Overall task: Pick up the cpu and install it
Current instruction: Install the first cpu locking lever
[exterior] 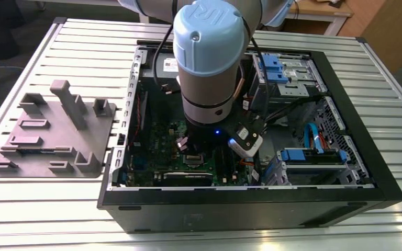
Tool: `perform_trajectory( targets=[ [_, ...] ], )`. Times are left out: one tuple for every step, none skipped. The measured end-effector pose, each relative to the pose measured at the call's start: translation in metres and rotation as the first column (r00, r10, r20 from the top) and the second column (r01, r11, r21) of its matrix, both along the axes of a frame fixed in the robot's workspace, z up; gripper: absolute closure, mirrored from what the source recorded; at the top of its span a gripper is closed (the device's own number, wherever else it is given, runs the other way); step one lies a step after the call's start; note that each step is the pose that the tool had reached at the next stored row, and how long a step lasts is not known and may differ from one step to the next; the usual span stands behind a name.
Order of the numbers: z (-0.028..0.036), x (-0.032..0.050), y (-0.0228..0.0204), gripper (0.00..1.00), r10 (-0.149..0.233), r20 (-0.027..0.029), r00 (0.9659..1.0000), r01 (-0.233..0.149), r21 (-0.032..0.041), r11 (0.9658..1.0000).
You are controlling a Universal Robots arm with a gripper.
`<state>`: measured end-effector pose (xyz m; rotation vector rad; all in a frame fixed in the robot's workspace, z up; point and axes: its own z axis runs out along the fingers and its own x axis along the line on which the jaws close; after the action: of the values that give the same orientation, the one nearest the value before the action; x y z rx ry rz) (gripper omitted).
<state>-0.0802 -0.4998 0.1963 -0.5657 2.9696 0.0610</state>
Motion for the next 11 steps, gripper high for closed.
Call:
perform_trajectory(
  targets=[
    [-0.001,-0.0001,-0.0003,0.89,0.0,0.0,1.0,0.0,0.0,1.0],
    [-0.0019,0.0,-0.0006,0.89,0.0,0.0,1.0,0.0,0.0001,1.0],
    [-0.0025,0.0,-0.0011,0.89,0.0,0.0001,1.0,0.0,0.0001,1.0],
    [-0.003,0.0,-0.0015,0.89,0.0,0.0002,1.0,0.0,0.0003,1.0],
    [-0.0032,0.0,-0.0022,0.89,0.0,0.0002,1.0,0.0,0.0003,1.0],
    [-0.0032,0.0,-0.003,0.89,0.0,0.0002,1.0,0.0,0.0002,1.0],
    [-0.0033,0.0,-0.0037,0.89,0.0,0.0002,1.0,0.0,0.0001,1.0],
    [-0.0033,0.0,-0.0043,0.89,0.0,0.0002,1.0,0.0,0.0001,1.0],
    [-0.0034,0.0,-0.0048,0.89,0.0,0.0002,1.0,0.0,0.0002,1.0],
    [-0.0035,0.0,-0.0052,0.89,0.0,0.0001,1.0,0.0,0.0002,1.0],
    [-0.0036,0.0,-0.0057,0.89,0.0,0.0001,1.0,0.0,0.0001,1.0]
  ],
)
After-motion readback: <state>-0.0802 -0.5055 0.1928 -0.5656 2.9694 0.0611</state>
